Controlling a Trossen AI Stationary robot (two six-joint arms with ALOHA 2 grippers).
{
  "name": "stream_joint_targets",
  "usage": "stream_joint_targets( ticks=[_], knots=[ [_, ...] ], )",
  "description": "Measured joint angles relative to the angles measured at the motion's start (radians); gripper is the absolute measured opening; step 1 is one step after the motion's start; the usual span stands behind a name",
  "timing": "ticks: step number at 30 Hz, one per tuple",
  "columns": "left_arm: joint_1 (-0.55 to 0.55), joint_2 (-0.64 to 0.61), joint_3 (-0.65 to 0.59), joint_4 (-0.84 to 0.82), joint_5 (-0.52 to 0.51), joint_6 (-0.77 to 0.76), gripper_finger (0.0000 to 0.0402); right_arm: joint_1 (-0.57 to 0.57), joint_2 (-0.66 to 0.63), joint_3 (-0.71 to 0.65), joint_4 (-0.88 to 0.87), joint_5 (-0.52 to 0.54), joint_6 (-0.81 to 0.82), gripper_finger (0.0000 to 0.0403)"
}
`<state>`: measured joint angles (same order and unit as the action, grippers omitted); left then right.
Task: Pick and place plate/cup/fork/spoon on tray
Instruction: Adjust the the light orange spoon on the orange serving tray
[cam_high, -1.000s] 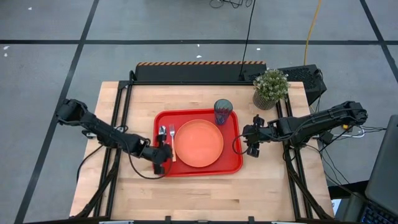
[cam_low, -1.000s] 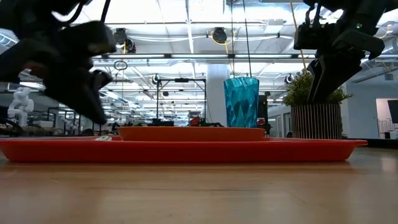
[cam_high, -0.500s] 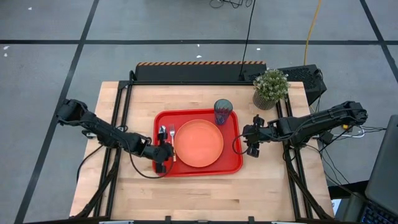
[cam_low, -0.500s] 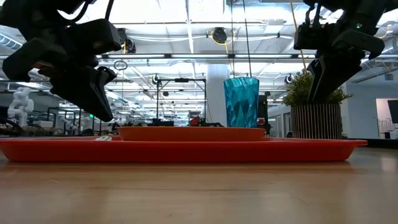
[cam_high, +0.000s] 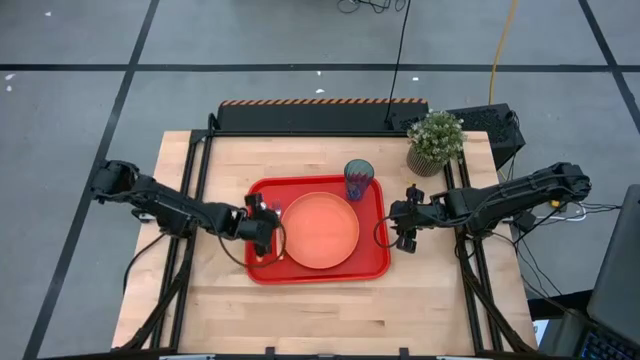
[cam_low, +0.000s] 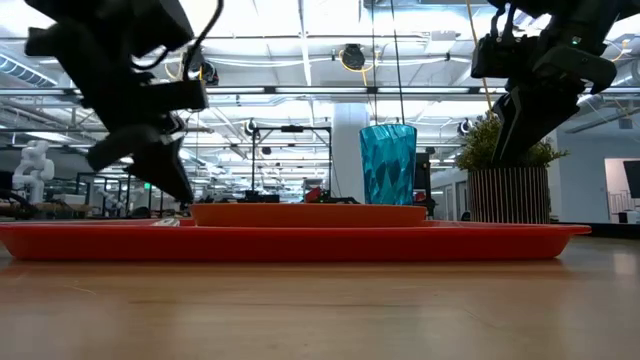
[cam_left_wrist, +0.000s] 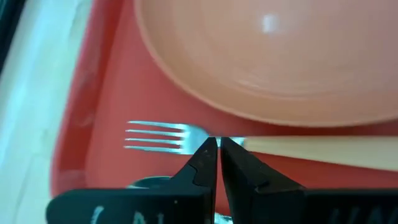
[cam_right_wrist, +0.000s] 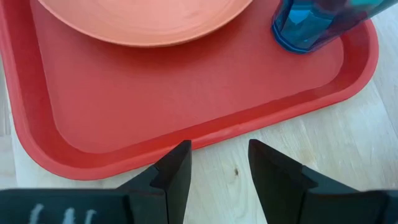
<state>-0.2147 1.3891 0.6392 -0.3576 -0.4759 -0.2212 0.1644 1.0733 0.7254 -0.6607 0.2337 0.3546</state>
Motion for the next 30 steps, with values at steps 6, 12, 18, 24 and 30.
stream_joint_targets(
  ticks=[6, 12, 18, 24, 30],
  knots=[
    [0.116, 0.0, -0.008, 0.01, 0.0, 0.069, 0.0026, 0.0, 0.0, 0.0, -0.001, 0.0, -0.002, 0.0153],
    [0.182, 0.008, -0.008, 0.029, 0.081, 0.126, 0.0026, 0.0, 0.0, 0.0, -0.001, -0.001, -0.002, 0.0153],
    [0.187, 0.039, -0.008, 0.056, 0.155, 0.153, 0.0026, 0.0, 0.0, 0.0, -0.001, 0.0, -0.004, 0.0153],
    [0.185, 0.14, -0.007, 0.103, 0.145, 0.159, 0.0026, 0.0, 0.0, 0.0, -0.002, 0.0, -0.002, 0.0153],
    [0.166, 0.152, -0.007, 0.166, 0.148, 0.16, 0.0026, 0.0, 0.0, 0.0, -0.005, -0.002, -0.001, 0.0153]
  ],
)
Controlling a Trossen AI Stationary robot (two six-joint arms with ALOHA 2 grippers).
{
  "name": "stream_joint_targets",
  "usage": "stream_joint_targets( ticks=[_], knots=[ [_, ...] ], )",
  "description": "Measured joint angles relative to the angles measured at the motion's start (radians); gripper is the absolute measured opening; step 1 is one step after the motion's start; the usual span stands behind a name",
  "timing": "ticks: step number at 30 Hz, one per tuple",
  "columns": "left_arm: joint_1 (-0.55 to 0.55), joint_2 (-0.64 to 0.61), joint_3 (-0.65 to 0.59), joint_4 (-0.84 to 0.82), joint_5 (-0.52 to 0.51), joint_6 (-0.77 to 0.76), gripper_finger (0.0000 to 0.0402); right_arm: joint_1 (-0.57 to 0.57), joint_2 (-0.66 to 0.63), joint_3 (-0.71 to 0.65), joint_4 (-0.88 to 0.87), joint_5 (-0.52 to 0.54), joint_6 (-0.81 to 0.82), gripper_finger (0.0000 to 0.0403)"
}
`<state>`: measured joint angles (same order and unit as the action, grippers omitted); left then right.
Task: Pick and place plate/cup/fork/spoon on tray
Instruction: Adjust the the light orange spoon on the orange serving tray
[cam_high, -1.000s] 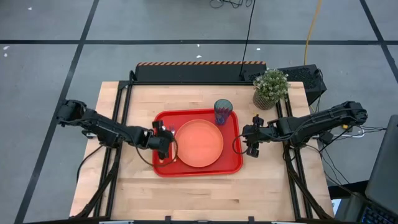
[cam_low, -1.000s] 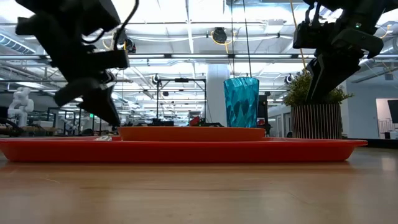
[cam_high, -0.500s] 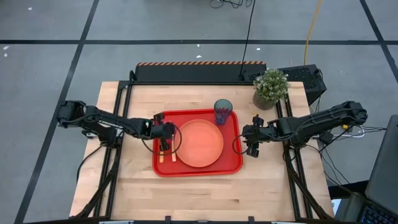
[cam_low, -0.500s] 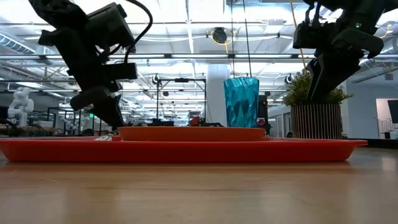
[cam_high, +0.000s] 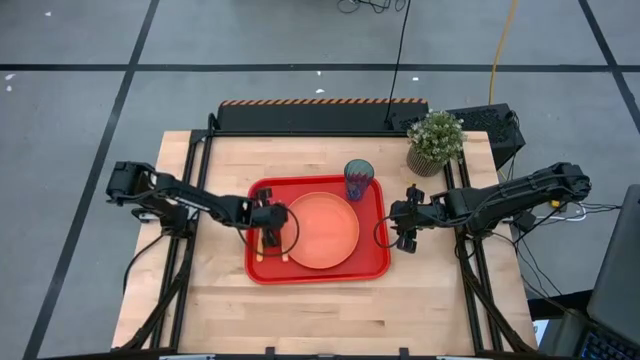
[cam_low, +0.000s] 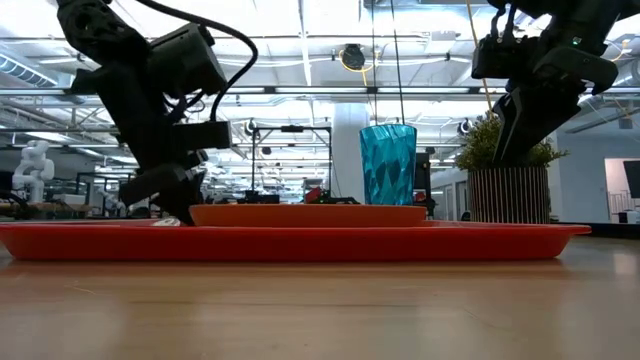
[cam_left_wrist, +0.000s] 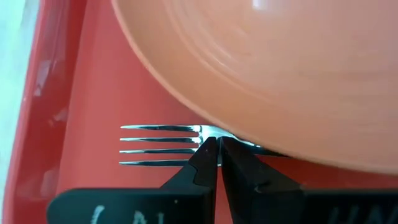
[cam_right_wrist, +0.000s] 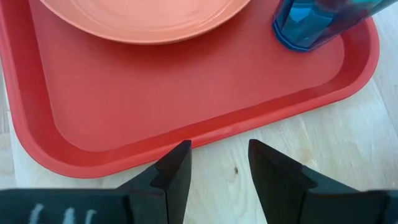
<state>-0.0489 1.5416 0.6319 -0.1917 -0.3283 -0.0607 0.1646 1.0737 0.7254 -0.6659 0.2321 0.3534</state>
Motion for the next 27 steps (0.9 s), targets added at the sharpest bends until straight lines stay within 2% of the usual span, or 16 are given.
stream_joint_targets(
  ticks=[15, 27],
  knots=[
    [-0.025, -0.005, 0.0, -0.025, 0.03, 0.014, 0.0026, 0.0, 0.0, 0.0, -0.003, 0.001, 0.0, 0.0153],
    [-0.081, -0.008, 0.003, -0.124, 0.051, 0.041, 0.0026, 0.0, 0.0, 0.0, -0.008, 0.002, 0.001, 0.0153]
  ],
)
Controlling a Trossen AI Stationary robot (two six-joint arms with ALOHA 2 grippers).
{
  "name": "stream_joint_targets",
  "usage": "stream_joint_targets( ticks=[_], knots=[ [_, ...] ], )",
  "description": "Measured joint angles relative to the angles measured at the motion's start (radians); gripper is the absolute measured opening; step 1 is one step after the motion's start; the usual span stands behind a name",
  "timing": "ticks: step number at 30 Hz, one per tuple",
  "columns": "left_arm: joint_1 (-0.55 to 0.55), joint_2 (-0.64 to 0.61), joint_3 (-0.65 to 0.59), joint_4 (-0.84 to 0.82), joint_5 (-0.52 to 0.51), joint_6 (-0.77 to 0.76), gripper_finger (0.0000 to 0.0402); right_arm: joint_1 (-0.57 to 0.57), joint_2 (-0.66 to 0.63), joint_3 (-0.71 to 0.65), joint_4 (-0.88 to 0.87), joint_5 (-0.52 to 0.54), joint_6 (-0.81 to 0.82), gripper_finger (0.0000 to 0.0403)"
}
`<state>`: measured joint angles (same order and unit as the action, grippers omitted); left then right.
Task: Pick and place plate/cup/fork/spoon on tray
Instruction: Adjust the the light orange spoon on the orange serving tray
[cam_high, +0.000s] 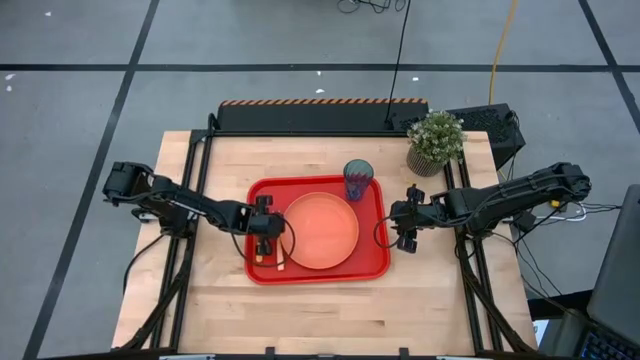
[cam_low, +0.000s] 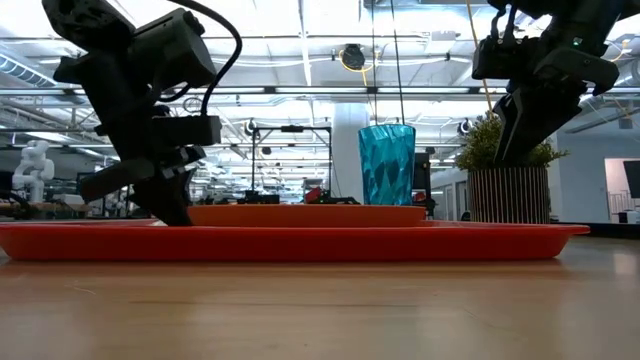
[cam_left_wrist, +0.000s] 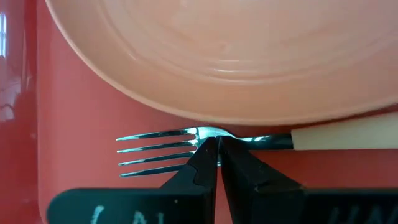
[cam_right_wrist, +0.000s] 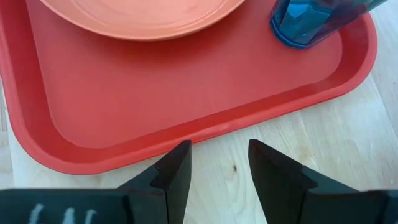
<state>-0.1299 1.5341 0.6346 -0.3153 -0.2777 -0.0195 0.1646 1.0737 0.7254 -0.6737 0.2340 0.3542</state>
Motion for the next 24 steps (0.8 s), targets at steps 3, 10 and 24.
stream_joint_targets(
  ticks=[3, 10, 24],
  knots=[
    [0.0, 0.0, 0.0, -0.001, -0.007, 0.022, 0.0026, 0.0, 0.0, 0.0, 0.0, 0.0, 0.0, 0.0153],
    [0.013, 0.001, -0.002, -0.005, -0.031, 0.082, 0.0026, 0.0, 0.0, 0.0, 0.0, 0.0, 0.004, 0.0153],
    [0.034, 0.004, -0.005, -0.016, -0.167, 0.157, 0.0026, 0.0, 0.0, 0.0, 0.008, 0.0, 0.023, 0.0153]
  ],
)
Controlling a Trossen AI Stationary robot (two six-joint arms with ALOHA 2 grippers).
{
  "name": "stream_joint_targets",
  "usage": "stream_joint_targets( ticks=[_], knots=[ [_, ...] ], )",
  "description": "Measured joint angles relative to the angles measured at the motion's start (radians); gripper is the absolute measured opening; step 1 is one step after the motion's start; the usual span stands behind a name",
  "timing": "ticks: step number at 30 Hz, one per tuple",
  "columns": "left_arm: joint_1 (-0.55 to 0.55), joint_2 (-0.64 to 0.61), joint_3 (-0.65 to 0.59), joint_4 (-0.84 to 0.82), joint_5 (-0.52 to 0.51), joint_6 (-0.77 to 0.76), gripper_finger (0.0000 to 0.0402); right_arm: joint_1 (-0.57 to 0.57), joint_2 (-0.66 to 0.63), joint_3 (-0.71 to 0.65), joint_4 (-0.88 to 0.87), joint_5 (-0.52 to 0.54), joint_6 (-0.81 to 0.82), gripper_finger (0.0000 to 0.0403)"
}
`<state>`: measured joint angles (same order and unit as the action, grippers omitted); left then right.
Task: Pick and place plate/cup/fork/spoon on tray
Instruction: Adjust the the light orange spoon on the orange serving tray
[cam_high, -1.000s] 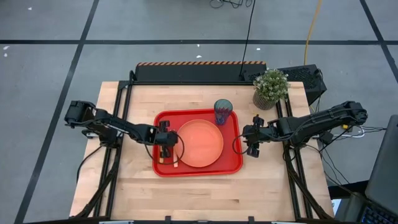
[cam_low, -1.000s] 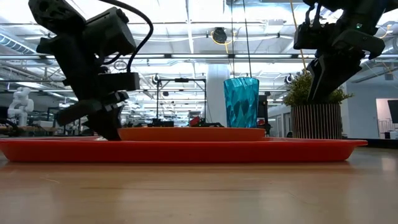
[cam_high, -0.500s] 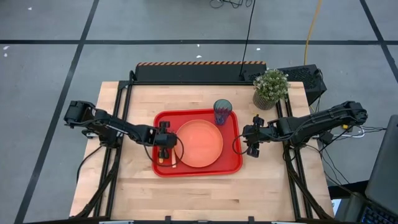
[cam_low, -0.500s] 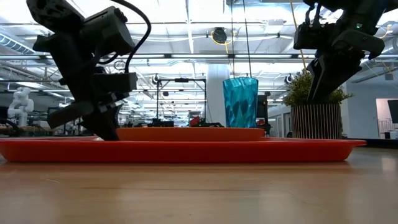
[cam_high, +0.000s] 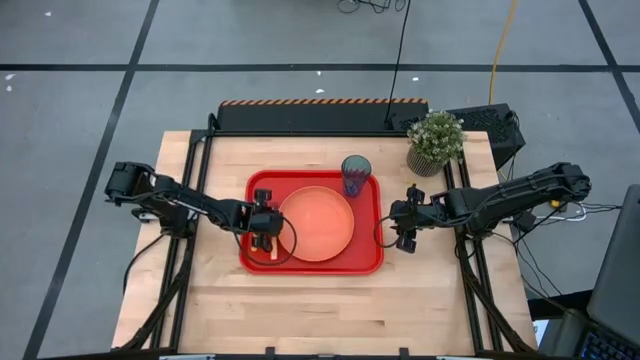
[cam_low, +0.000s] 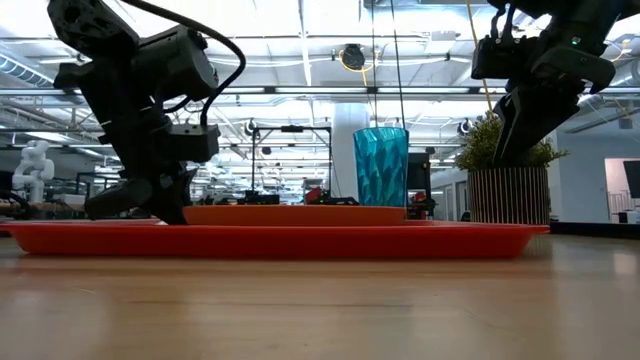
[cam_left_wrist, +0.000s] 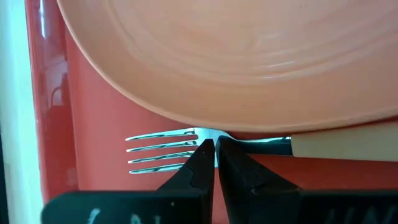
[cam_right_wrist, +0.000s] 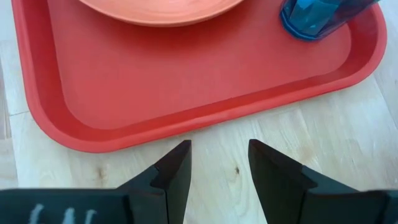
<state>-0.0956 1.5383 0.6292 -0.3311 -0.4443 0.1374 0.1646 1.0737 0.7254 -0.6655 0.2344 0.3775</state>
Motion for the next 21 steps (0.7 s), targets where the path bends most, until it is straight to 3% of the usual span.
stream_joint_targets(
  ticks=[21],
  knots=[
    [0.009, 0.0, 0.061, -0.057, -0.062, 0.018, 0.0026, 0.0, 0.0, 0.0, 0.0, -0.001, 0.008, 0.0153]
  ],
)
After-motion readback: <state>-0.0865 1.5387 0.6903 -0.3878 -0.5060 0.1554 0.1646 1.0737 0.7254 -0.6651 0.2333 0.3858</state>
